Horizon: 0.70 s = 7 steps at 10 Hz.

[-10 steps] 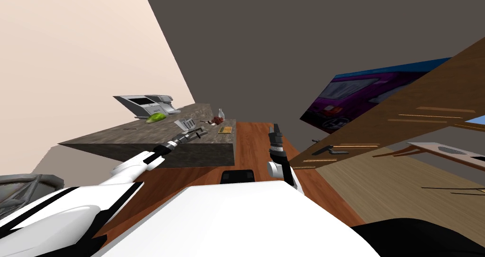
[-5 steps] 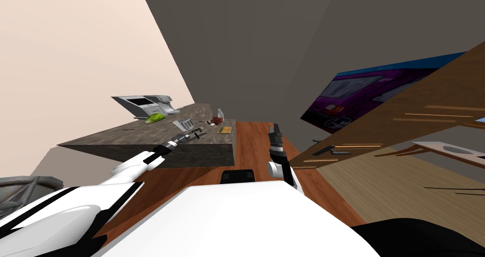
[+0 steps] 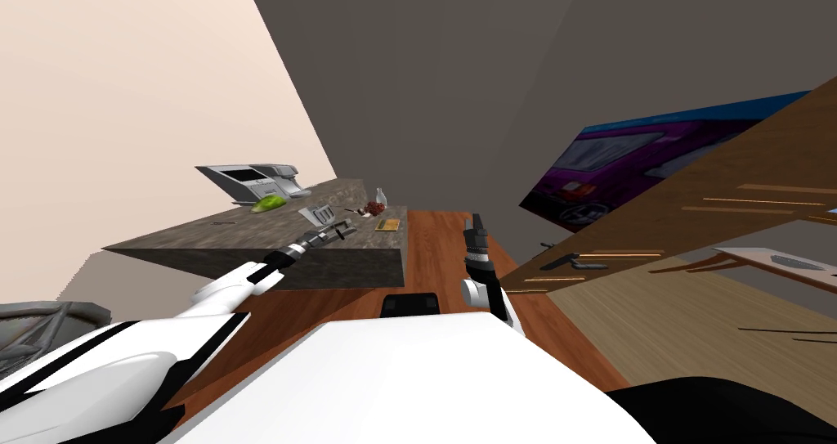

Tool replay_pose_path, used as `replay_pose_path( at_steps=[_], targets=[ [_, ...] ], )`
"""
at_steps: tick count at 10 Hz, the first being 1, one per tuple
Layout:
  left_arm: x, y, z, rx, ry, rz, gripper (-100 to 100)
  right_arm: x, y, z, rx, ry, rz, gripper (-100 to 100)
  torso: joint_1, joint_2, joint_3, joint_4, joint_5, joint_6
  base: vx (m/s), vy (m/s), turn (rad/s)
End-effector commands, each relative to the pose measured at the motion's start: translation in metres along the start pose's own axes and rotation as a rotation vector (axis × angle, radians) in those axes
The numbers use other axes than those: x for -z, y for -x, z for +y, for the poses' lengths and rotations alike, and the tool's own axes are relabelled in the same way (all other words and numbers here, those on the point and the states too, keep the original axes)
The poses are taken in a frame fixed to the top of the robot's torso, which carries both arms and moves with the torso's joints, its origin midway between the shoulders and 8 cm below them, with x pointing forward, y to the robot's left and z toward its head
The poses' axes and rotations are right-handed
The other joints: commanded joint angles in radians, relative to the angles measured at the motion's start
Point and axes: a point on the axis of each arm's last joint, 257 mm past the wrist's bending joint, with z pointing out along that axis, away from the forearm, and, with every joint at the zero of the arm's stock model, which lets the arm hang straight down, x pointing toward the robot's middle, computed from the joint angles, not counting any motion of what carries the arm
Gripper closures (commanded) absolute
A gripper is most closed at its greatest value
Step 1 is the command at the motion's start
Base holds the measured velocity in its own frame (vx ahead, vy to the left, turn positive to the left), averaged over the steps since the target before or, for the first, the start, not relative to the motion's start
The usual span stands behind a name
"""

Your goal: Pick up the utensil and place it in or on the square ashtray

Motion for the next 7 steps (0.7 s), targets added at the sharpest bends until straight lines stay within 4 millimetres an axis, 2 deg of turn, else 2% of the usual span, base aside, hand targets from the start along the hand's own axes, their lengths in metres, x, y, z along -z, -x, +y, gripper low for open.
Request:
replay_pose_path(
  at_steps=[1,4,6,7],
  targets=[
    [0.003,-0.004,0.007,-0.004,0.029,0.008,-100,0.0,0.0,0.0,0.0,0.0,0.0,0,0.0,0.0,0.0,0.0,0.0,0.0,0.063,-0.094,0.059],
    [0.009,-0.012,0.024,-0.009,0.093,0.026,-100,0.0,0.0,0.0,0.0,0.0,0.0,0,-0.003,-0.002,-0.001,-0.001,-0.001,0.0,0.055,-0.095,0.044],
    [0.01,-0.013,0.024,-0.01,0.093,0.026,-100,0.0,0.0,0.0,0.0,0.0,0.0,0,-0.002,-0.001,-0.001,0.0,-0.001,0.0,0.03,-0.057,0.021],
    [0.01,-0.013,0.025,-0.01,0.096,0.027,0,0.0,0.0,0.0,0.0,0.0,0.0,0,0.0,0.0,0.0,0.0,0.0,0.001,0.003,-0.007,-0.001]
  ],
)
